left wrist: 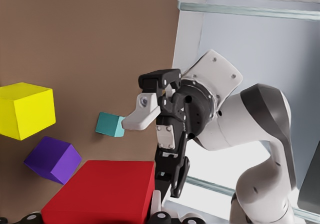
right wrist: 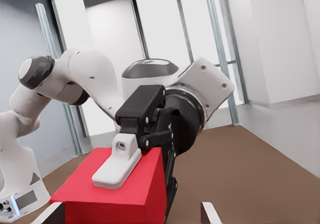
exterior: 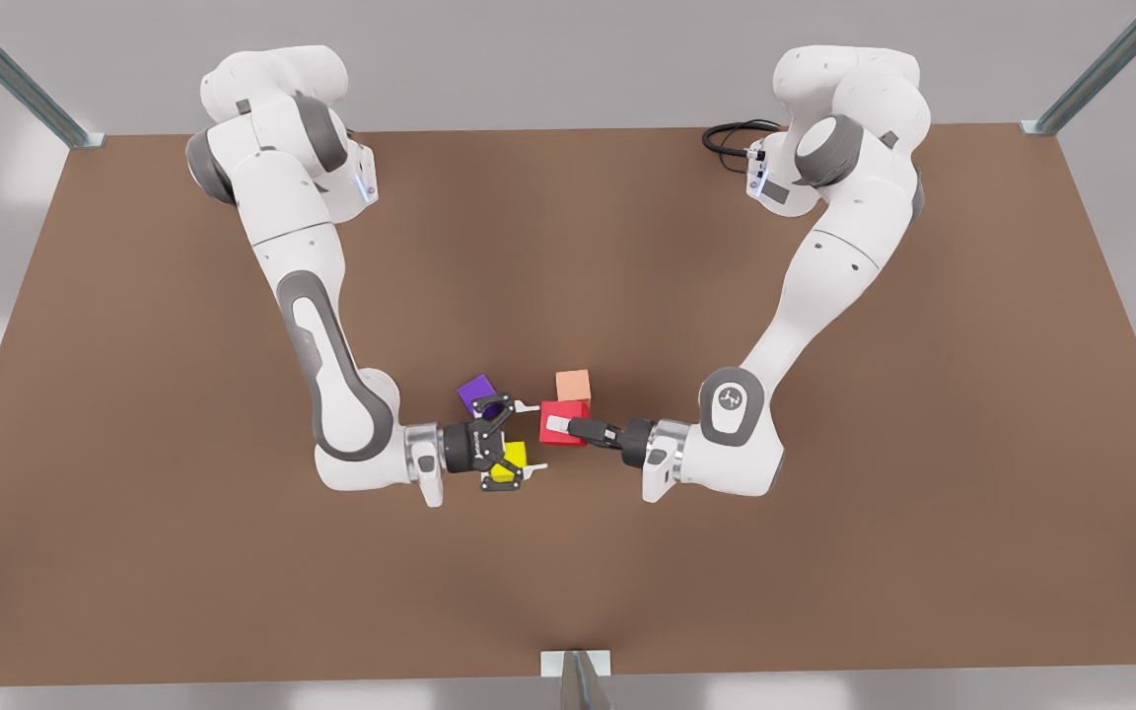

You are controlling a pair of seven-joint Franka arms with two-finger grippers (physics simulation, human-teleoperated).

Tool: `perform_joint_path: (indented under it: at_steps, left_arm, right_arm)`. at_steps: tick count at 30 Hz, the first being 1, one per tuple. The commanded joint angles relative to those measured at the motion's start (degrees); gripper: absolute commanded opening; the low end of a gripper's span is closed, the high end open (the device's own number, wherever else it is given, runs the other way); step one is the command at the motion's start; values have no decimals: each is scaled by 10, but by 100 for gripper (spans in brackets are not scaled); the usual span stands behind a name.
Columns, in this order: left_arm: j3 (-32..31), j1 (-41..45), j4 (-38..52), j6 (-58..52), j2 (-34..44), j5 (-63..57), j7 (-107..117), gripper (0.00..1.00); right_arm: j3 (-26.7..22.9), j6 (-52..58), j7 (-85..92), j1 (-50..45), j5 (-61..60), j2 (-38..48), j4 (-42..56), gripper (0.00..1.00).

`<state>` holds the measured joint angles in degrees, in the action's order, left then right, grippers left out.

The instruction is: Pick up red wooden cube and pass to hand red wooden cube and place in blue wooden cube

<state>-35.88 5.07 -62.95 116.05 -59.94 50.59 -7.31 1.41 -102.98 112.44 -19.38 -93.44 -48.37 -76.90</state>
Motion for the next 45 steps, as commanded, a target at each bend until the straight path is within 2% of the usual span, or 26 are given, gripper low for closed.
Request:
perform_joint_path:
  at_steps: [1, 22, 24, 25, 26, 31, 33, 37, 39, 40, 41, 43, 44, 45]
  left_arm:
    - [0, -1, 0, -1, 1, 5, -24, 63]
    - [0, 14, 2, 56, -2, 7, -10, 64]
    - [0, 13, 4, 55, -1, 8, 1, 64]
    - [0, 13, 4, 55, -1, 7, 2, 64]
    - [0, 13, 5, 55, 0, 7, 12, 64]
    - [-6, 13, 6, 55, 1, 7, 25, 64]
    - [-6, 13, 6, 55, 1, 7, 26, 100]
    - [-6, 12, 7, 56, 1, 7, 26, 100]
    - [-4, -15, 6, 30, 10, -1, 28, 100]
    - [-5, -58, 7, -50, 12, -32, 34, 100]
    - [-6, -84, 7, -84, 24, -57, 41, 100]
    - [-8, -93, 7, -94, 47, -155, 102, 100]
    - [-5, -108, 7, -106, 70, -176, 111, 100]
    - [-5, -133, 7, -163, 106, -285, 142, 100]
  right_arm:
    - [1, 1, 50, 1, 1, 1, -2, 100]
    - [18, -24, 44, -14, -17, 8, -11, 99]
    - [22, -24, 44, -14, -18, 8, -12, 92]
    - [22, -24, 44, -14, -18, 8, -12, 78]
    - [22, -24, 44, -14, -18, 8, -11, 73]
    - [21, -24, 44, -14, -18, 8, -11, 73]
    - [22, -23, 44, -13, -17, 8, -11, 73]
    - [22, -22, 44, -11, -17, 8, -11, 73]
    - [21, -22, 44, -11, -17, 9, -11, 74]
    - [21, -20, 44, -10, -15, 9, -11, 74]
    - [21, -19, 44, -9, -15, 10, -11, 74]
    - [18, -13, 45, 2, -3, 11, -8, 74]
    - [11, -13, 40, 14, 43, 19, -6, 74]
    - [8, 3, -8, 38, 133, 42, -14, 74]
